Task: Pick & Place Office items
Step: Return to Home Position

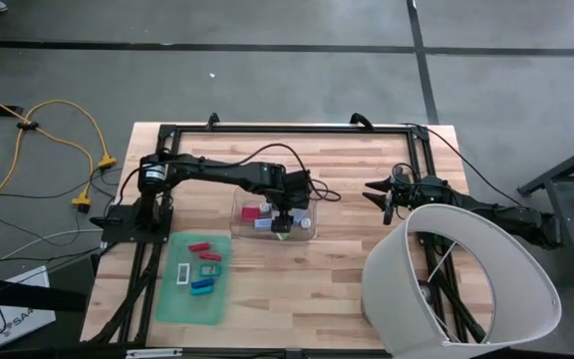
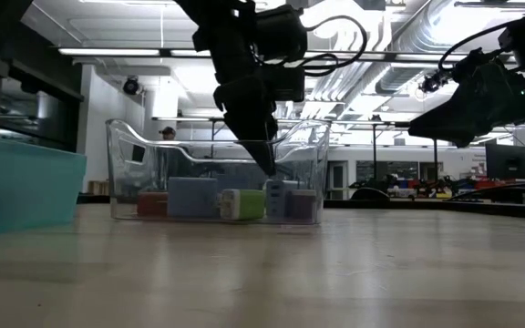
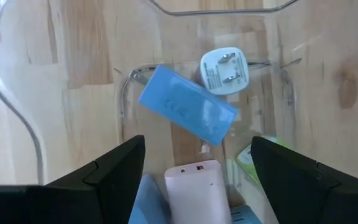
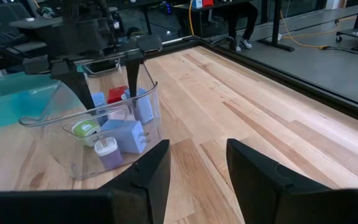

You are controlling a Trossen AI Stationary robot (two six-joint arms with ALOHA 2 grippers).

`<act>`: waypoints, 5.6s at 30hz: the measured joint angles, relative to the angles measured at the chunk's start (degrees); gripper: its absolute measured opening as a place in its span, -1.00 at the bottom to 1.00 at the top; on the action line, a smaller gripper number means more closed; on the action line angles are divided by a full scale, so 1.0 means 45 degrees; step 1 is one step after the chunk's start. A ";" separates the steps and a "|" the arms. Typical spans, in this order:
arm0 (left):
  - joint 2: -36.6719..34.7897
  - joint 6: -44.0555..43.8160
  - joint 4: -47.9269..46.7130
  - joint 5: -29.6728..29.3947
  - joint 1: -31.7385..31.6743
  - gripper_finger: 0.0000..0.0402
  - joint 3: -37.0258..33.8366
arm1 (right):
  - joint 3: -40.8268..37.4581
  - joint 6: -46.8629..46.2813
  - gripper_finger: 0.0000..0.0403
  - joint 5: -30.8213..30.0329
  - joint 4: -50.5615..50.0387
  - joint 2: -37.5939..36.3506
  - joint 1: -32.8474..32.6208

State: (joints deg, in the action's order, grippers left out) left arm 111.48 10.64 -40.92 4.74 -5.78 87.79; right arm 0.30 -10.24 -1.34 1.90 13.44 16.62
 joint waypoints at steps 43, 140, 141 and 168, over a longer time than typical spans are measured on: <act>-0.2797 -0.0755 -0.1362 -0.3499 0.0621 0.42 -0.0010 | 0.0003 0.0000 -0.29 0.0005 0.0002 -0.0001 0.0000; -2.3064 -0.3333 0.9193 -0.0777 -0.1953 0.42 -1.9375 | 0.0005 0.0000 -0.28 0.0000 0.0002 -0.0002 0.0005; -2.3087 -0.3333 0.9193 -0.0777 -0.1953 0.42 -1.9380 | 0.0000 0.0000 -0.29 0.0000 0.0002 0.0000 0.0000; -2.3086 -0.3374 0.9193 -0.0778 -0.1953 0.42 -1.9404 | 0.0001 0.0000 -0.29 0.0000 0.0002 0.0003 0.0000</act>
State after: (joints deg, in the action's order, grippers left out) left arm 7.60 -4.54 0.45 1.23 -14.57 0.47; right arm 0.30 -10.24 -1.34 1.91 13.45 16.62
